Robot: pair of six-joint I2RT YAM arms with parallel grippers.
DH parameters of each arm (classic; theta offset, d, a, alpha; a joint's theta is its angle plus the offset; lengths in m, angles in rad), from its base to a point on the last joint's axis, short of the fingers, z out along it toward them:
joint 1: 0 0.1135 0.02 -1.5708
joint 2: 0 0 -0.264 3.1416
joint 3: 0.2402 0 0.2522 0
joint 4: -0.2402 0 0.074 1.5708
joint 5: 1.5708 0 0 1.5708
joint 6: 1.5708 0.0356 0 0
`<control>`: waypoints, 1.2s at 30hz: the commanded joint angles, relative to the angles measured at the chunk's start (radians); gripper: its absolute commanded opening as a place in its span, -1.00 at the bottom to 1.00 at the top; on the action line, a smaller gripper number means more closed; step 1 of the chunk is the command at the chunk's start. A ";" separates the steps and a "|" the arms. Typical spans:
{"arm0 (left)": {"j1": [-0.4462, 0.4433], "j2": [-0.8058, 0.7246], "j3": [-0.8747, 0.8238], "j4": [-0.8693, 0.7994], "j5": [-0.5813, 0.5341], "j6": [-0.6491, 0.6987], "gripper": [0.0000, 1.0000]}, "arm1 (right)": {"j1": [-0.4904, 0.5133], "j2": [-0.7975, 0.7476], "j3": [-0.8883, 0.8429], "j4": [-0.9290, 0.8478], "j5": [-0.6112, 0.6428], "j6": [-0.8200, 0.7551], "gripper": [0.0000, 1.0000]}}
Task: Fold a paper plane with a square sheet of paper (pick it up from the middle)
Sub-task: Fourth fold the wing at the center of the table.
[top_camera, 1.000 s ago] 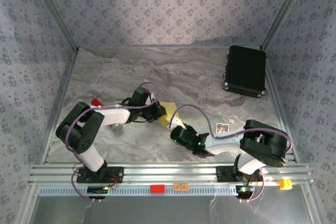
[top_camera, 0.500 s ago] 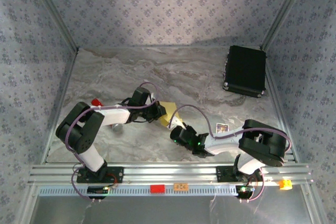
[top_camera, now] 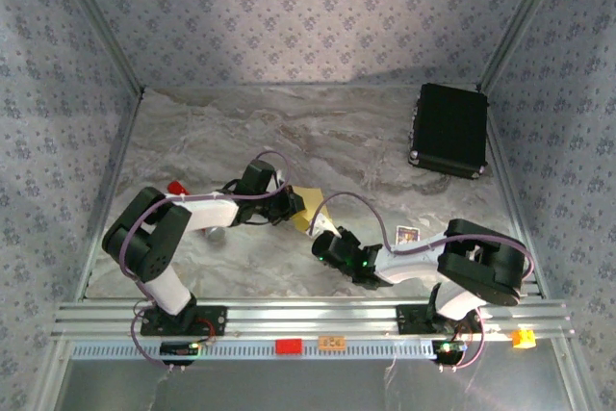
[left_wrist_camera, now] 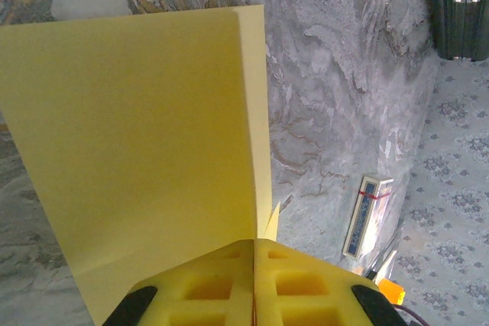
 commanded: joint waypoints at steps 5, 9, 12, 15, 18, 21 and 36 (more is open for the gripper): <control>-0.001 0.009 0.026 -0.010 0.001 0.016 -0.85 | -0.002 -0.001 -0.008 0.000 0.026 0.019 -0.70; -0.001 0.006 0.025 -0.011 0.002 0.016 -0.83 | -0.003 -0.001 -0.006 -0.005 0.029 0.024 -0.81; 0.001 -0.001 0.023 -0.017 -0.004 0.020 -0.69 | -0.004 0.003 -0.002 -0.011 0.028 0.031 -0.87; 0.012 -0.022 0.014 -0.025 -0.011 0.023 -0.44 | -0.011 0.001 -0.007 -0.001 0.008 0.046 -0.92; 0.022 -0.061 0.011 -0.066 -0.040 0.040 0.05 | -0.034 -0.008 -0.011 0.013 -0.052 0.084 -0.94; 0.028 -0.114 0.011 -0.132 -0.093 0.063 0.29 | -0.078 -0.028 -0.033 0.062 -0.161 0.130 -0.95; 0.033 -0.168 -0.007 -0.165 -0.137 0.068 0.40 | -0.317 -0.045 -0.110 0.236 -0.655 0.311 -0.96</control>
